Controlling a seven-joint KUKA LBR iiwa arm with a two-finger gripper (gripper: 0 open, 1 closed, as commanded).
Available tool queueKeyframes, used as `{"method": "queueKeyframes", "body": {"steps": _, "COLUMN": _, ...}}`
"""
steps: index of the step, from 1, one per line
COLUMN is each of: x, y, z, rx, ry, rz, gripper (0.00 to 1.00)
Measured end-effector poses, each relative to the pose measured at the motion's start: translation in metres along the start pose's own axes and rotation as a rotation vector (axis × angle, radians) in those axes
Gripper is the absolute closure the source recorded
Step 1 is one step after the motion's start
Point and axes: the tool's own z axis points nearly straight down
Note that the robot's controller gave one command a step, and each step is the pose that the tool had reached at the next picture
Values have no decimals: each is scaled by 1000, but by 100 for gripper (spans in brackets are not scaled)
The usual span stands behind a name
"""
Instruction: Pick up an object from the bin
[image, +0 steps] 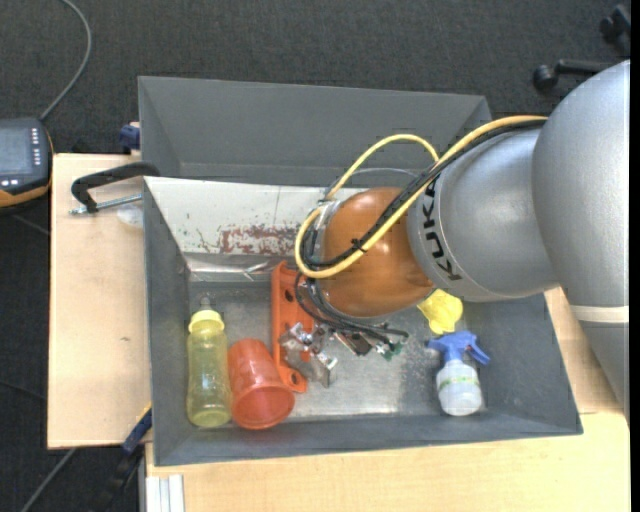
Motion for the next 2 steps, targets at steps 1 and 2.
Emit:
{"method": "queueKeyframes", "body": {"steps": 1, "x": 1, "y": 0, "z": 1, "rx": -1, "ry": 2, "rz": 0, "gripper": 0}}
{"method": "queueKeyframes", "body": {"steps": 2, "x": 0, "y": -1, "z": 0, "rx": 2, "ry": -3, "rz": 2, "gripper": 100}}
